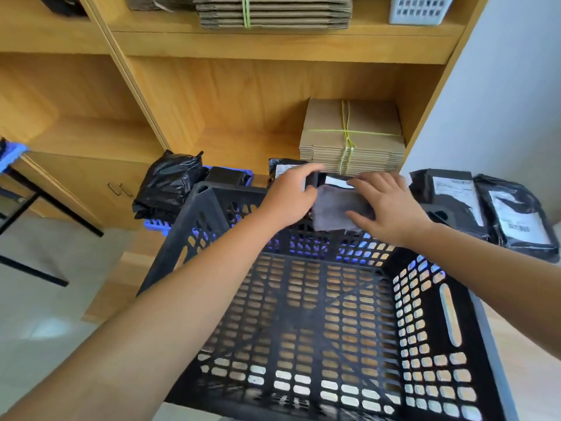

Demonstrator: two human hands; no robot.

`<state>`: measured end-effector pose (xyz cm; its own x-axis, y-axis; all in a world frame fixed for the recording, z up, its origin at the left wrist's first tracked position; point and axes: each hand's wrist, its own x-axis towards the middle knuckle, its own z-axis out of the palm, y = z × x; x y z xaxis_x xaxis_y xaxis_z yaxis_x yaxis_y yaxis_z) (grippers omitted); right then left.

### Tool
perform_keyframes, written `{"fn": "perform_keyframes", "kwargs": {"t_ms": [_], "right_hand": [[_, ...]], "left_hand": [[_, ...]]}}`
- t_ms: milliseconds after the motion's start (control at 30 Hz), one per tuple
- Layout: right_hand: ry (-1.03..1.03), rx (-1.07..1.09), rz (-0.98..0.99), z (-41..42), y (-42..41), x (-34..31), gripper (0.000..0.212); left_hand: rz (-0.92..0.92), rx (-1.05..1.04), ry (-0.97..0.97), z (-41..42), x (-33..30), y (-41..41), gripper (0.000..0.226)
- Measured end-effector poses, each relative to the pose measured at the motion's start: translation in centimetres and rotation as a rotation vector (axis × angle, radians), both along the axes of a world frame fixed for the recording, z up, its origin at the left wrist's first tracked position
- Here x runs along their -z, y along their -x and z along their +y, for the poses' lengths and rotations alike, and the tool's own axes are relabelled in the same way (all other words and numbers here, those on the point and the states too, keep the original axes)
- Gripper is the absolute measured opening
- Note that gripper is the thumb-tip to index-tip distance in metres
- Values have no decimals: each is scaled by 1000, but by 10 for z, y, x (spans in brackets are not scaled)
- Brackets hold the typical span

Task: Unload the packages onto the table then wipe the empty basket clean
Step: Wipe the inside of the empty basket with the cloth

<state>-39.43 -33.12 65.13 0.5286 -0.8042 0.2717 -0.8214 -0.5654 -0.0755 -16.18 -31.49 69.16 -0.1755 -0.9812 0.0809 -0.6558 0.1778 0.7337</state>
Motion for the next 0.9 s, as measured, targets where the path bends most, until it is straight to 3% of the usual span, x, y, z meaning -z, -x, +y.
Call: {"fn": "perform_keyframes", "kwargs": {"t_ms": [100, 200, 267, 333, 400, 467, 900], "right_hand": [[-86, -81, 106, -3, -29, -2, 60], [-239, -6, 245, -11, -47, -9, 60], [-269, 21, 285, -19, -50, -13, 57], [-312, 30, 301, -25, -52, -16, 54], [-327, 23, 308, -29, -54, -15, 47], [-306, 20, 299, -31, -57, -11, 41], [-138, 28, 214, -23, -81, 0, 34]], "left_hand": [[-246, -211, 97, -4, 3, -65, 51], [-574, -437, -108, -3, 9, -133, 82], [-483, -512, -380, 5, 16, -162, 99], [-267, -529, -493, 13, 31, -174, 82], [-202, -552, -414, 15, 48, -180, 35], [-202, -576, -345, 13, 54, -182, 14], [-214, -549, -309, 10, 62, -188, 8]]}}
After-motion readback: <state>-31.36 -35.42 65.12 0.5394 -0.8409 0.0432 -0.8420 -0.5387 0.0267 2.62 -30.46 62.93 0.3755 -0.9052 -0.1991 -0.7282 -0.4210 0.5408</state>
